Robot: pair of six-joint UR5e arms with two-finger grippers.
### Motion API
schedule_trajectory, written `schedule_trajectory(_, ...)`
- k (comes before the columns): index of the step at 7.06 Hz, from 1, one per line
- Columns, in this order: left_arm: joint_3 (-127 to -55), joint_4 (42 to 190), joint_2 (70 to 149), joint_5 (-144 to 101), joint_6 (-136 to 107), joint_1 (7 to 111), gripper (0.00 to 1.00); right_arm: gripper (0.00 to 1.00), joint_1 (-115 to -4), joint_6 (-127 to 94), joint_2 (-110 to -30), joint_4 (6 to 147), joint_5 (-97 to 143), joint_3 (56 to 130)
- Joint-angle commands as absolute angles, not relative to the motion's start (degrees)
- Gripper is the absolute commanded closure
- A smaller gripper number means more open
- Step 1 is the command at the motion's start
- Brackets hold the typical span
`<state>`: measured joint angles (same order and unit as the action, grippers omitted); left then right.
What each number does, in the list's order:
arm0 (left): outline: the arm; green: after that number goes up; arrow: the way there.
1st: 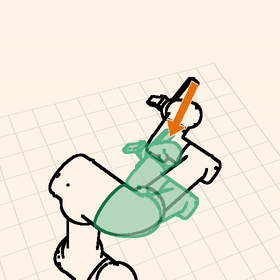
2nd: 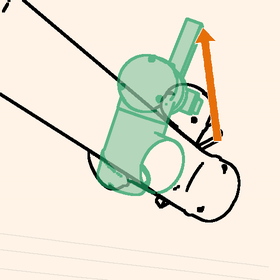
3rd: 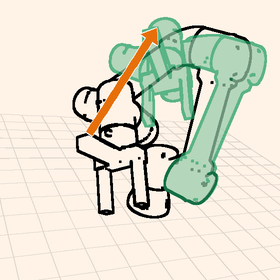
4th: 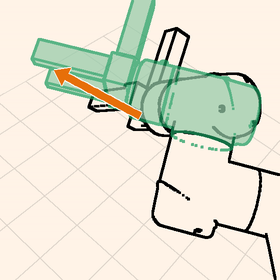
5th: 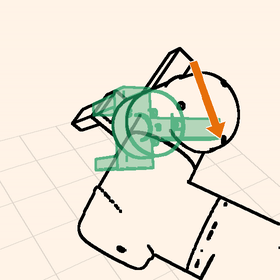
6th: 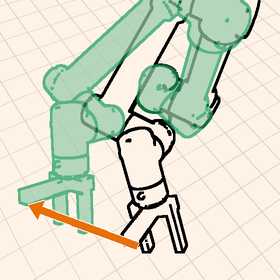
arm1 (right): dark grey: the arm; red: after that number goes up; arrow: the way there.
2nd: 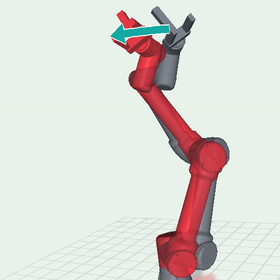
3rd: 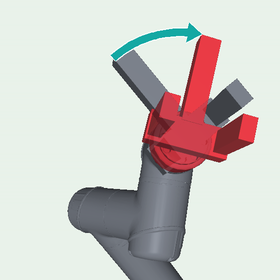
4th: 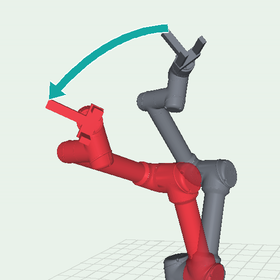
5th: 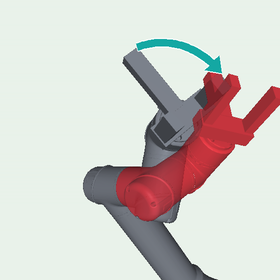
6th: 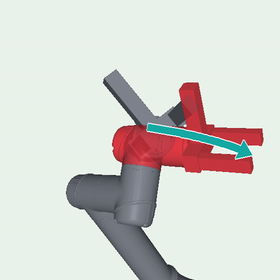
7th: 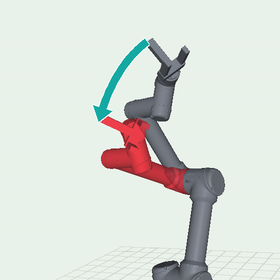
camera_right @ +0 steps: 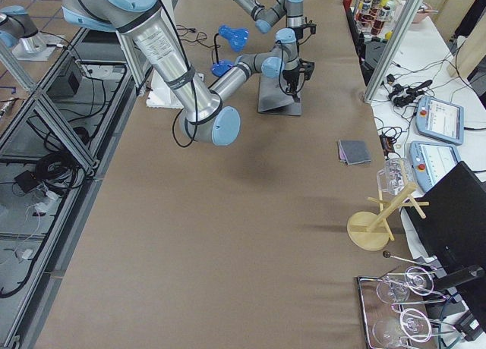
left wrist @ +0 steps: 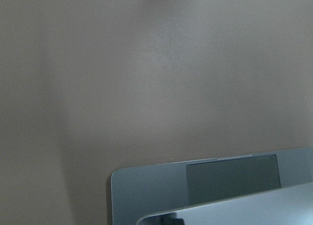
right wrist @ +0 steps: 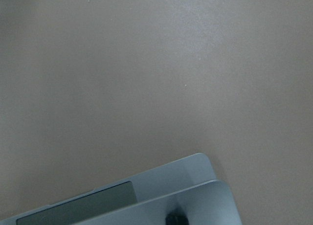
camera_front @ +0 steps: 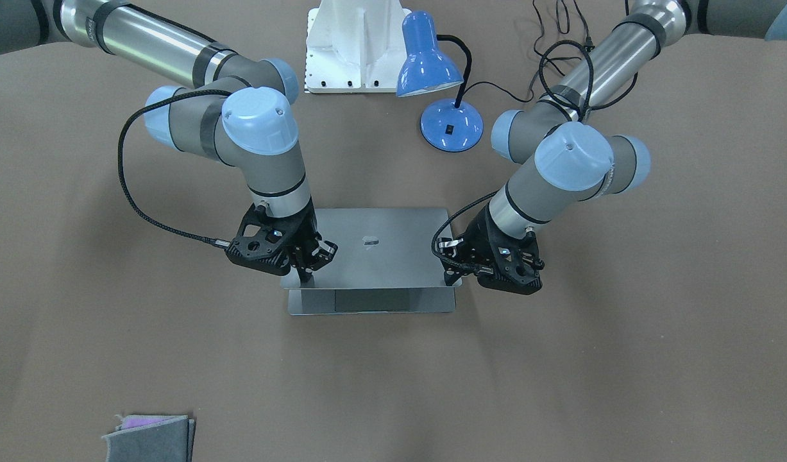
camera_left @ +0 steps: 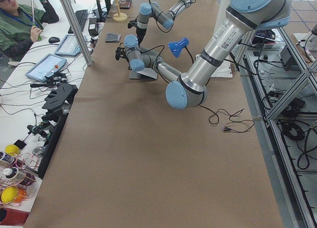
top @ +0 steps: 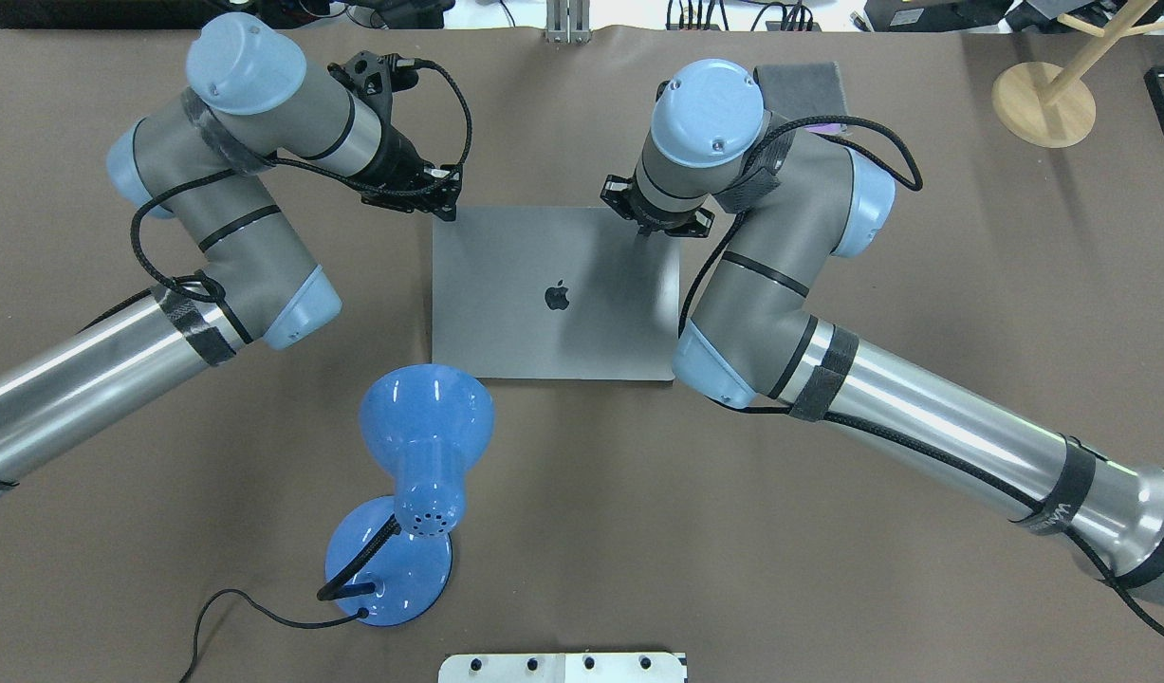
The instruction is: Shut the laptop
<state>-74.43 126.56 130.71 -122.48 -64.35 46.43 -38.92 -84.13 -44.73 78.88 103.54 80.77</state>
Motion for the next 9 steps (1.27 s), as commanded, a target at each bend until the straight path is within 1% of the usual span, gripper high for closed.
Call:
schedule_trajectory(1,-73.13,126.65,130.96,-120.60,-64.34,46.06,1.00,1.00,-38.85,-84.20,-44.30,78.13,103.54,79.28)
schedule_trajectory(3,-71.12,126.74,130.96,-117.44,-62.06,44.66,1.00,1.00,-38.50,-84.11,-44.30,76.65,103.45,77.36)
schedule_trajectory(6,-70.14,126.83,130.78,-115.32,-61.00,43.07,1.00,1.00,-37.71,-84.02,-44.38,74.01,103.18,74.19)
schedule_trajectory(9,-70.14,126.83,130.69,-113.64,-61.08,42.01,1.00,1.00,-37.27,-84.03,-44.65,74.00,103.18,74.18)
